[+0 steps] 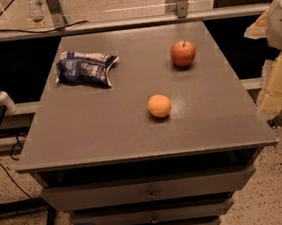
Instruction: Pick orange
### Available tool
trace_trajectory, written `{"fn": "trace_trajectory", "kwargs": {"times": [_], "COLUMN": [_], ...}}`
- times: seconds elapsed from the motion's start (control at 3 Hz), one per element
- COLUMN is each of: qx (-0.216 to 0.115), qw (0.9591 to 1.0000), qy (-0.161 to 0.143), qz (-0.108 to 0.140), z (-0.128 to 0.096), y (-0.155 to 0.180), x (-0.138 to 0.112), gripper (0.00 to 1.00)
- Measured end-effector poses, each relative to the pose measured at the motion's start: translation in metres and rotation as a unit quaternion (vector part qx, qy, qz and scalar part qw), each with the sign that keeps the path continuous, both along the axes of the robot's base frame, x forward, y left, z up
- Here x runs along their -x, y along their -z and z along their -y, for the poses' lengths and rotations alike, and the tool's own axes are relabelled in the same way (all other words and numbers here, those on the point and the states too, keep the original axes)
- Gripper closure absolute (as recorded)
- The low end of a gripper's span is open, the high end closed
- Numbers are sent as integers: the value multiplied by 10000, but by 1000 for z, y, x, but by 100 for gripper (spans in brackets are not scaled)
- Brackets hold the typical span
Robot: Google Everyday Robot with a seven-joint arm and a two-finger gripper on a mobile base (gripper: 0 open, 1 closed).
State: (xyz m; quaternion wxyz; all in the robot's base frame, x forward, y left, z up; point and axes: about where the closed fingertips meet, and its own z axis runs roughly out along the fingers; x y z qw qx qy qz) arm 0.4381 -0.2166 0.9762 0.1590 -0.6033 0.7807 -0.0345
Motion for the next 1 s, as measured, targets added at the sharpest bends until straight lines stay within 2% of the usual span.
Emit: {"fn": "trace_trajectory", "kwargs": {"times": [0.67, 1.0], "qx": [-128, -437], "qw": [9999, 9989], "qy": [-12, -143], "qz": [45, 33], "z": [-5, -25], "y": [3, 18], "x": [-2, -6], "gripper": [0, 0]}}
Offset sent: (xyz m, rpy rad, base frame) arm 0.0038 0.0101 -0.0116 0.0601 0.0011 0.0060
